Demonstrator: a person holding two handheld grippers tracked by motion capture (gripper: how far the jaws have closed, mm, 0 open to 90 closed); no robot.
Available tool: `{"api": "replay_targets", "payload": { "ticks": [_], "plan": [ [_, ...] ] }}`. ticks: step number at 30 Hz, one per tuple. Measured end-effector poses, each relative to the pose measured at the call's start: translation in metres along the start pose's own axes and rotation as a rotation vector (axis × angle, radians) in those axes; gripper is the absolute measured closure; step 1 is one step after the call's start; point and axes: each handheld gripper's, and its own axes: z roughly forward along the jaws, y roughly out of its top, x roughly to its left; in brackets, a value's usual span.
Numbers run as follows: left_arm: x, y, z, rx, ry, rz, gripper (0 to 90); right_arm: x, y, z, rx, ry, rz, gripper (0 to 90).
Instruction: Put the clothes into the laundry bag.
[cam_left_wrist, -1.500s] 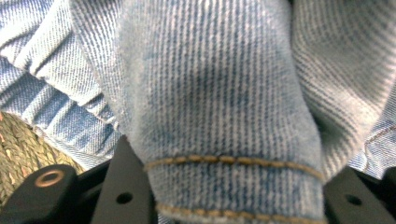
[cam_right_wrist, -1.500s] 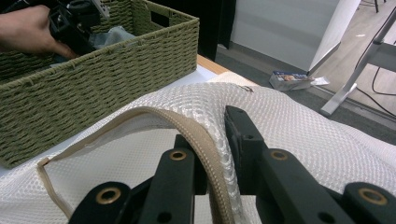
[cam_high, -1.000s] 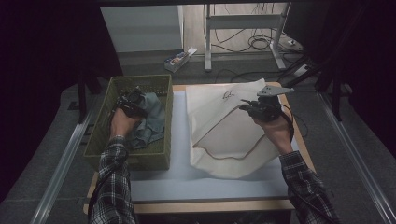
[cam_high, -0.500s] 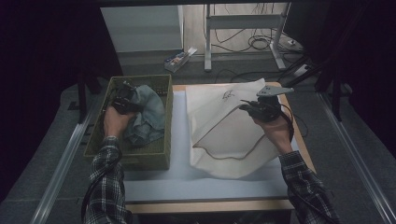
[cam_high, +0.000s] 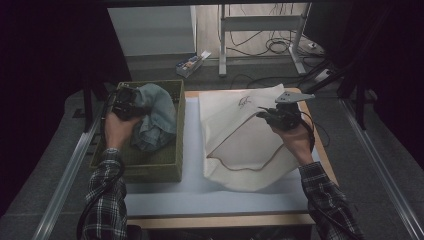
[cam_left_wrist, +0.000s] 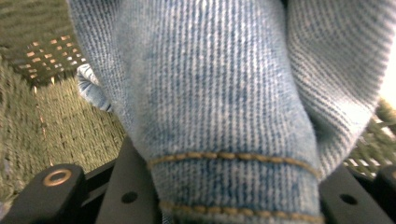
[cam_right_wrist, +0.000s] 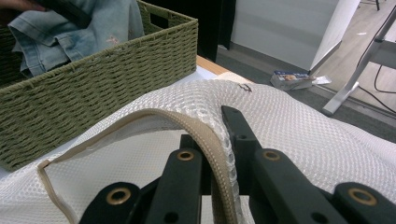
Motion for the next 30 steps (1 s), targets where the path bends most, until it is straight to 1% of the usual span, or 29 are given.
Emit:
{"api": "replay_targets", "payload": {
  "ticks": [1, 3, 4, 6, 8, 9, 10, 11, 12, 13, 14, 15, 16, 17, 18, 19, 20, 21, 22, 23, 24, 25, 26, 27, 28, 30],
  "plan": [
    [-0.001, 0.000, -0.005, -0.018, -0.002, 0.003, 61.3, 0.000, 0.000, 0.000, 0.000, 0.000, 0.000, 83.9],
    [-0.002, 0.000, -0.007, -0.025, 0.003, 0.006, 61.1, 0.000, 0.000, 0.000, 0.000, 0.000, 0.000, 83.8],
    [-0.002, -0.001, -0.012, -0.048, 0.004, 0.008, 61.1, 0.000, 0.000, 0.000, 0.000, 0.000, 0.000, 83.8],
    [-0.002, -0.001, -0.014, -0.057, 0.005, 0.009, 61.1, 0.000, 0.000, 0.000, 0.000, 0.000, -0.001, 83.8],
    [-0.001, -0.002, -0.022, -0.080, 0.004, 0.007, 61.1, 0.000, 0.000, 0.000, -0.001, -0.001, -0.001, 83.8],
    [-0.001, -0.002, -0.022, -0.080, 0.004, 0.007, 61.1, 0.000, 0.000, 0.000, -0.001, -0.001, -0.001, 83.8],
    [0.000, -0.003, -0.028, -0.096, 0.001, 0.002, 61.1, 0.000, 0.000, -0.001, -0.002, -0.001, -0.001, 83.8],
    [0.000, -0.003, -0.028, -0.096, 0.001, 0.002, 61.1, 0.000, 0.000, -0.001, -0.002, -0.001, -0.001, 83.8],
    [0.001, -0.005, -0.034, -0.113, 0.000, -0.003, 61.1, 0.000, 0.000, -0.001, -0.002, -0.002, -0.001, 83.8],
    [0.001, -0.005, -0.034, -0.113, 0.000, -0.003, 61.1, 0.000, 0.000, -0.001, -0.002, -0.002, -0.001, 83.8],
    [0.001, -0.006, -0.040, -0.125, -0.001, -0.002, 61.0, 0.000, 0.000, -0.001, -0.001, -0.002, -0.001, 83.8],
    [0.001, -0.006, -0.040, -0.125, -0.001, -0.002, 61.0, 0.000, 0.000, -0.001, -0.001, -0.002, -0.001, 83.8],
    [0.001, -0.007, -0.045, -0.137, 0.002, -0.001, 61.0, 0.000, 0.000, 0.000, -0.001, -0.003, -0.001, 83.8],
    [0.001, -0.007, -0.045, -0.137, 0.002, -0.001, 61.0, 0.000, 0.000, 0.000, -0.001, -0.003, -0.001, 83.8],
    [0.001, -0.008, -0.051, -0.148, 0.005, 0.004, 61.0, 0.000, 0.000, 0.000, -0.001, -0.003, -0.002, 83.8],
    [0.001, -0.008, -0.051, -0.148, 0.005, 0.004, 61.0, 0.000, 0.000, 0.000, -0.001, -0.003, -0.002, 83.8],
    [0.001, -0.009, -0.056, -0.159, 0.007, 0.004, 61.0, 0.000, 0.000, 0.000, 0.000, -0.004, -0.002, 83.8],
    [0.001, -0.009, -0.056, -0.159, 0.007, 0.004, 61.0, 0.000, 0.000, 0.000, 0.000, -0.004, -0.002, 83.8],
    [0.000, -0.009, -0.061, -0.170, 0.005, 0.008, 61.0, 0.000, 0.000, 0.000, 0.000, -0.004, -0.002, 83.8],
    [0.000, -0.009, -0.061, -0.170, 0.005, 0.008, 61.0, 0.000, 0.000, 0.000, 0.000, -0.004, -0.002, 83.8],
    [-0.001, -0.010, -0.066, -0.178, 0.008, 0.012, 61.0, 0.000, 0.000, 0.000, 0.000, -0.004, -0.003, 83.8],
    [-0.001, -0.010, -0.066, -0.178, 0.008, 0.012, 61.0, 0.000, 0.000, 0.000, 0.000, -0.004, -0.003, 83.8],
    [-0.002, -0.011, -0.071, -0.192, 0.004, 0.012, 60.9, 0.000, 0.000, 0.000, 0.000, -0.004, -0.003, 83.8],
    [-0.002, -0.011, -0.071, -0.192, 0.004, 0.012, 60.9, 0.000, 0.000, 0.000, 0.000, -0.004, -0.003, 83.8],
    [-0.003, -0.011, -0.075, -0.203, 0.001, 0.013, 60.9, 0.000, 0.000, 0.000, 0.000, -0.004, -0.002, 83.8],
    [-0.003, -0.012, -0.078, -0.209, -0.004, 0.014, 60.9, 0.000, 0.000, 0.000, 0.000, -0.005, -0.002, 83.8]
  ]
}}
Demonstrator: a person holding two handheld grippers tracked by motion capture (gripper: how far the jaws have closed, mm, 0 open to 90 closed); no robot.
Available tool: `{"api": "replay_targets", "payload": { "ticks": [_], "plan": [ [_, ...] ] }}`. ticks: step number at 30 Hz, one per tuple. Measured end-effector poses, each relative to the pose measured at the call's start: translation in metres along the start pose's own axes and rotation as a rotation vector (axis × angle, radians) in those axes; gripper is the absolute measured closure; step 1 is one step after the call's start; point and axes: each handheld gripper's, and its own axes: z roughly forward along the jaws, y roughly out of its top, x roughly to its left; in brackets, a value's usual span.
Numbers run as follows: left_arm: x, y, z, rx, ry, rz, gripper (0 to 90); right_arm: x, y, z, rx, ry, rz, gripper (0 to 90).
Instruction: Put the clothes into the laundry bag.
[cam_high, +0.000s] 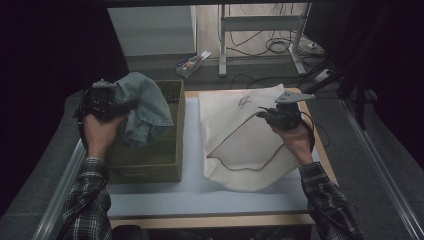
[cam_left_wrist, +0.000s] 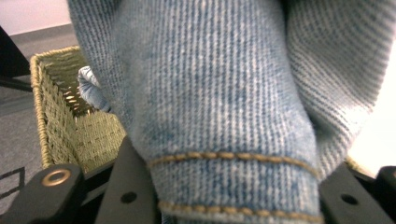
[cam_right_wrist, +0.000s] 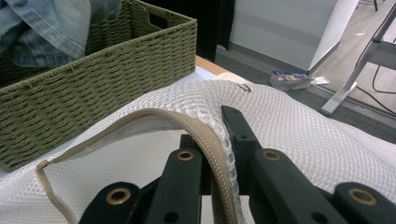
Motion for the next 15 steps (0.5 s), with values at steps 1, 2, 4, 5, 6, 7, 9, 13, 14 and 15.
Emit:
{"api": "replay_targets", "payload": {
  "ticks": [1, 2, 4, 5, 6, 7, 9, 13, 14, 15],
  "plan": [
    [-0.001, 0.000, -0.002, -0.006, -0.002, -0.002, 60.9, 0.000, 0.000, 0.000, 0.000, 0.000, 0.000, 83.8],
    [-0.002, -0.001, -0.007, -0.016, -0.005, 0.001, 60.8, 0.000, 0.000, 0.000, 0.000, -0.001, 0.000, 83.9],
    [-0.002, -0.001, -0.009, -0.021, -0.006, 0.003, 60.9, 0.000, 0.000, 0.000, 0.000, -0.001, 0.001, 83.9],
    [-0.003, -0.001, -0.014, -0.031, -0.009, 0.004, 60.8, 0.000, 0.000, 0.000, 0.000, -0.001, 0.001, 84.0],
    [-0.004, -0.001, -0.017, -0.037, -0.011, 0.006, 60.8, 0.000, 0.000, 0.000, 0.000, -0.001, 0.000, 84.1],
    [-0.004, -0.001, -0.017, -0.037, -0.011, 0.006, 60.8, 0.000, 0.000, 0.000, 0.000, -0.001, 0.000, 84.1],
    [-0.006, -0.001, -0.025, -0.052, -0.020, 0.009, 60.8, 0.000, 0.000, 0.000, -0.001, -0.002, 0.001, 84.1],
    [-0.008, 0.000, -0.033, -0.068, -0.031, 0.009, 60.7, 0.001, 0.000, 0.000, -0.002, -0.003, 0.001, 84.1],
    [-0.010, 0.000, -0.038, -0.077, -0.040, 0.013, 60.7, 0.001, 0.000, 0.000, -0.003, -0.004, 0.000, 84.1],
    [-0.010, 0.000, -0.038, -0.077, -0.040, 0.013, 60.7, 0.001, 0.000, 0.000, -0.003, -0.004, 0.000, 84.1]
  ]
}}
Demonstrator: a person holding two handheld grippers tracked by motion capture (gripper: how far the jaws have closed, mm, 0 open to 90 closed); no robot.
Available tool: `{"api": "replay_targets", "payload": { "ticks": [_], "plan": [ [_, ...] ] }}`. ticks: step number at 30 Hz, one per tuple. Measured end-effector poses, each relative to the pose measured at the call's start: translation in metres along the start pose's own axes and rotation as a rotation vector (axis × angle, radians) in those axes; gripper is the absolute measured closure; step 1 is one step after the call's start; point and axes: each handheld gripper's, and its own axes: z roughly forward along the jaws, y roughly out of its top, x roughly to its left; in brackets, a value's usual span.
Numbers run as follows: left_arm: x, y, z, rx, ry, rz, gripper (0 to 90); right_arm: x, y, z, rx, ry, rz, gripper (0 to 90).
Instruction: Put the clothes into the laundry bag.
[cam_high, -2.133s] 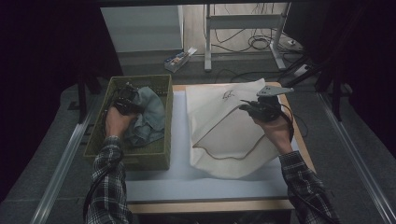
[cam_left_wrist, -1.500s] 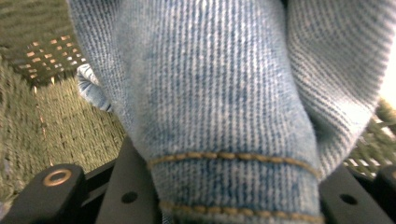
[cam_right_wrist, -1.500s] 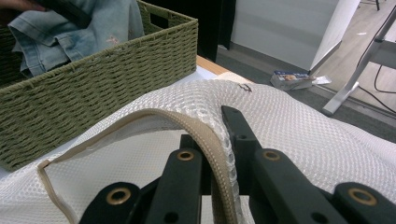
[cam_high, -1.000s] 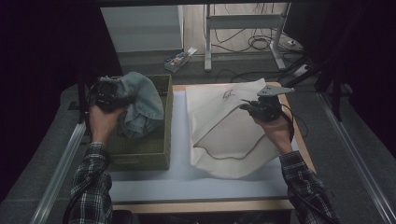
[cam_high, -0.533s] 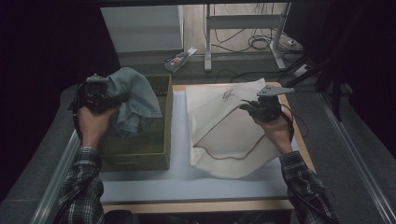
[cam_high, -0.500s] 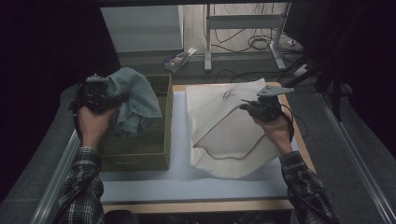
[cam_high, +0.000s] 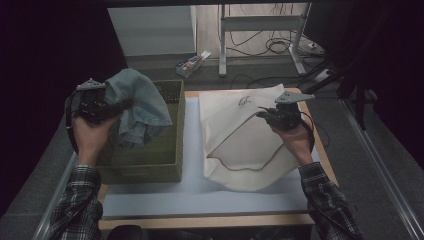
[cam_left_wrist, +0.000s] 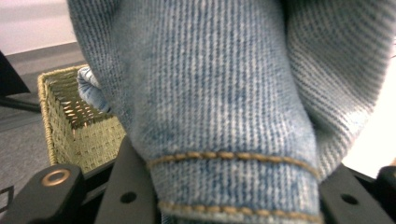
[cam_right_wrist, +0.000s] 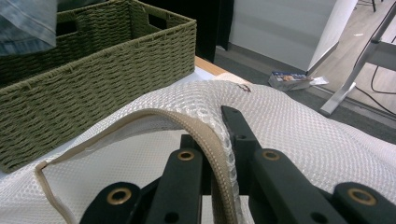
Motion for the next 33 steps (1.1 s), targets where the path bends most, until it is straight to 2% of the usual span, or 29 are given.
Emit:
{"api": "replay_targets", "payload": {
  "ticks": [8, 21, 28, 33],
  "plan": [
    [-0.013, 0.004, -0.017, -0.023, -0.036, 0.024, 60.4, 0.000, 0.000, 0.000, 0.000, 0.000, 0.001, 84.0],
    [-0.033, 0.001, -0.025, -0.066, -0.074, 0.051, 60.2, 0.000, 0.000, 0.000, -0.001, -0.001, 0.000, 84.0],
    [-0.046, -0.006, -0.023, -0.123, -0.102, 0.061, 60.1, 0.000, 0.000, 0.000, -0.001, -0.001, -0.001, 83.9],
    [-0.054, -0.016, -0.020, -0.192, -0.109, 0.065, 60.0, 0.000, 0.000, -0.001, -0.001, -0.003, -0.003, 83.8]
  ]
}}
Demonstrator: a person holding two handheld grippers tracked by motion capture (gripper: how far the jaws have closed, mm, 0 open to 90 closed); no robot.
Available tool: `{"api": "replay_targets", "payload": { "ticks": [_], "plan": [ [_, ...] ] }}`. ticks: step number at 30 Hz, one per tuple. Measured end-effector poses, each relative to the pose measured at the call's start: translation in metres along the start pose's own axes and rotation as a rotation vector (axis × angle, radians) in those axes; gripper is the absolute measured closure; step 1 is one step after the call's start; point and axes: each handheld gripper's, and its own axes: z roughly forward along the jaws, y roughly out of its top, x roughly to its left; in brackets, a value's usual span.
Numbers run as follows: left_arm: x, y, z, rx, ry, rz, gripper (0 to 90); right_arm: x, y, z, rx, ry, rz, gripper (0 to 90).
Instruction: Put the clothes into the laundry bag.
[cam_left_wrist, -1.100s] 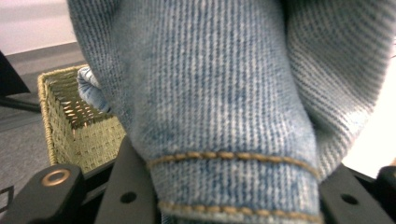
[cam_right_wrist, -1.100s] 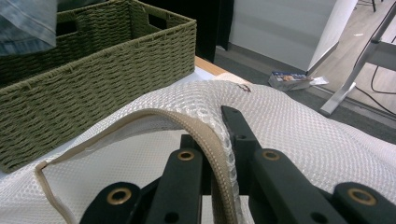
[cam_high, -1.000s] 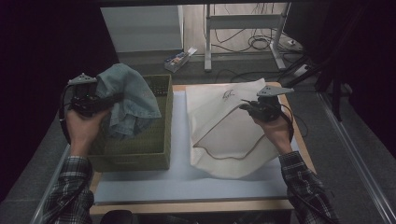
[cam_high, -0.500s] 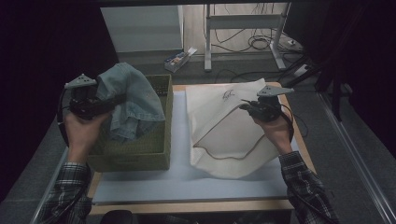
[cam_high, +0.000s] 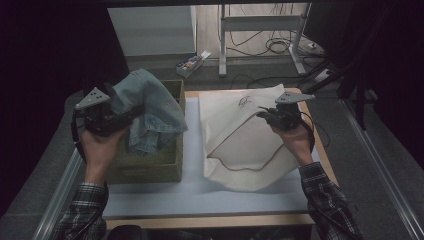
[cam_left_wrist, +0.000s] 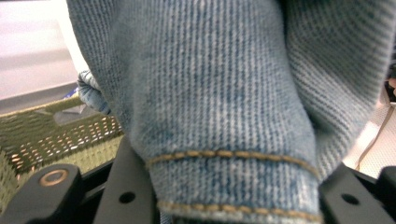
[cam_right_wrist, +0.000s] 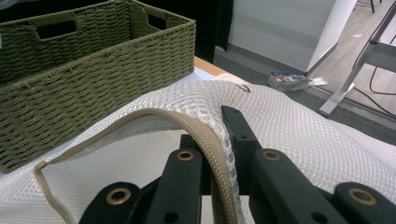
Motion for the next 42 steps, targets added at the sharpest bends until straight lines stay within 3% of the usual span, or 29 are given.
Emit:
{"api": "replay_targets", "payload": {
  "ticks": [18, 32, 42],
  "plan": [
    [-0.035, -0.007, 0.008, -0.102, -0.093, 0.047, 59.7, 0.001, 0.000, 0.000, -0.002, -0.003, -0.002, 83.8],
    [-0.072, -0.010, 0.015, -0.132, -0.203, 0.094, 59.5, 0.000, -0.001, 0.001, -0.001, -0.003, -0.005, 83.7],
    [-0.092, -0.012, 0.022, -0.143, -0.265, 0.108, 59.4, 0.000, -0.001, 0.001, -0.002, -0.005, -0.007, 83.7]
  ]
}}
